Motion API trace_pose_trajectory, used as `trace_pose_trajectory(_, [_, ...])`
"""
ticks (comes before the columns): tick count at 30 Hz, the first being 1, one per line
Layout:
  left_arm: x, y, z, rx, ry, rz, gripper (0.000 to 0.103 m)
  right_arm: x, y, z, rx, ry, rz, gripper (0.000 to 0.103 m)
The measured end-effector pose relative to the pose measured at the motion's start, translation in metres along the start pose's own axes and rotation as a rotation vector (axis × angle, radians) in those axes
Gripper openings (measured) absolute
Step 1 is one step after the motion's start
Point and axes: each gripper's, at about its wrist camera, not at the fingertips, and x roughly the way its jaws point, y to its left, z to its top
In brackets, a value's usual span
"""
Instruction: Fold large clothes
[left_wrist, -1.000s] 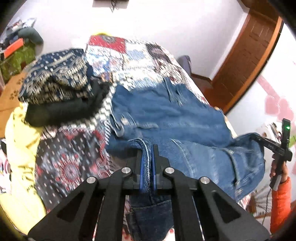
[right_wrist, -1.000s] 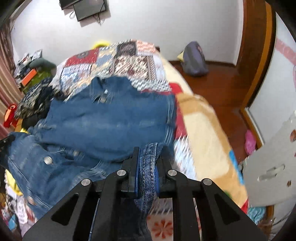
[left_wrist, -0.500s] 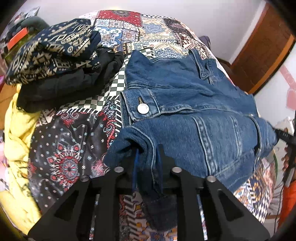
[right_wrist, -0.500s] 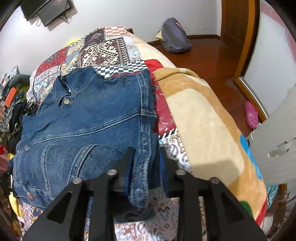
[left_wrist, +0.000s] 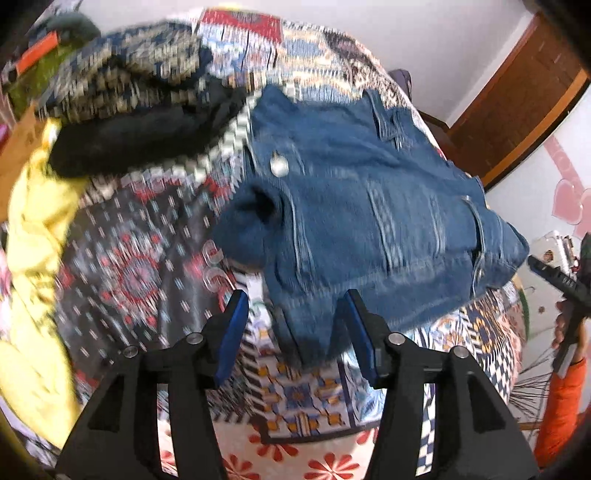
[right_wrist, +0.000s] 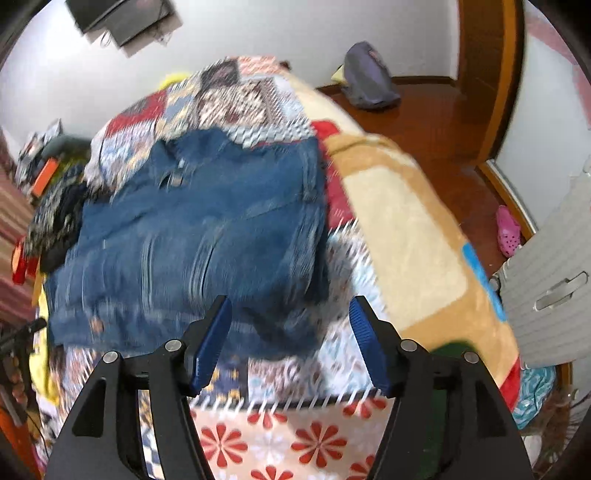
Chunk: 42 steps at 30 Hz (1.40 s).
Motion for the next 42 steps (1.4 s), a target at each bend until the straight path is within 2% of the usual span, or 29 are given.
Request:
trace_pose_trajectory(5, [0.024, -0.001, -0.015, -0.049, 0.063, -0.047, 0.053, 0.035, 0.001, -0.013, -0.010, 0.073, -0.006, 0.062])
trace_pose_trajectory(8, [0.027, -0.004, -0.015, -0.054, 0.051, -0.056, 0.053, 0.050, 0.001, -0.010, 0.021, 0.100, 0.001, 0.062])
trace_pose_trajectory(13, [0.024, -0.007, -0.007, -0.060, 0.031, -0.068, 0.051, 0.061, 0.005, 0.000, 0.013, 0.086, 0.003, 0.062])
trace_pose_trajectory(16, [0.020, -0.009, -0.007, -0.033, 0.017, -0.048, 0.036, 0.061, 0.007, -0.001, 0.017, 0.083, 0.018, 0.052])
trace_pose_trajectory(18, [0.012, -0.012, -0.009, -0.007, -0.006, -0.038, 0.029, 0.055, 0.008, -0.004, -0.001, 0.063, -0.002, 0.039])
trace_pose_trajectory(20, [0.003, -0.013, -0.010, 0.008, -0.025, -0.052, 0.021, 0.049, 0.007, -0.007, -0.005, 0.059, -0.010, 0.020])
trace_pose_trajectory(22, [-0.008, -0.018, -0.011, 0.034, -0.051, -0.055, 0.016, 0.040, 0.003, -0.008, -0.008, 0.049, 0.010, 0.012])
trace_pose_trajectory(26, [-0.030, -0.035, -0.006, 0.093, -0.120, -0.039, 0.014, 0.019, 0.012, -0.008, -0.060, -0.004, 0.001, 0.009])
trace_pose_trajectory(31, [-0.057, -0.047, 0.018, 0.108, -0.203, -0.081, 0.012, -0.008, 0.022, 0.008, -0.088, -0.100, 0.010, 0.007])
trace_pose_trajectory(34, [-0.069, -0.050, 0.040, 0.107, -0.239, -0.111, 0.011, -0.025, 0.029, 0.034, -0.095, -0.164, 0.034, 0.007])
trace_pose_trajectory(37, [-0.072, -0.051, 0.066, 0.096, -0.258, -0.140, 0.011, -0.035, 0.038, 0.060, -0.114, -0.218, 0.027, 0.007])
trace_pose_trajectory(42, [-0.060, -0.047, 0.118, 0.075, -0.267, -0.139, 0.011, -0.031, 0.052, 0.108, -0.131, -0.272, -0.001, 0.005])
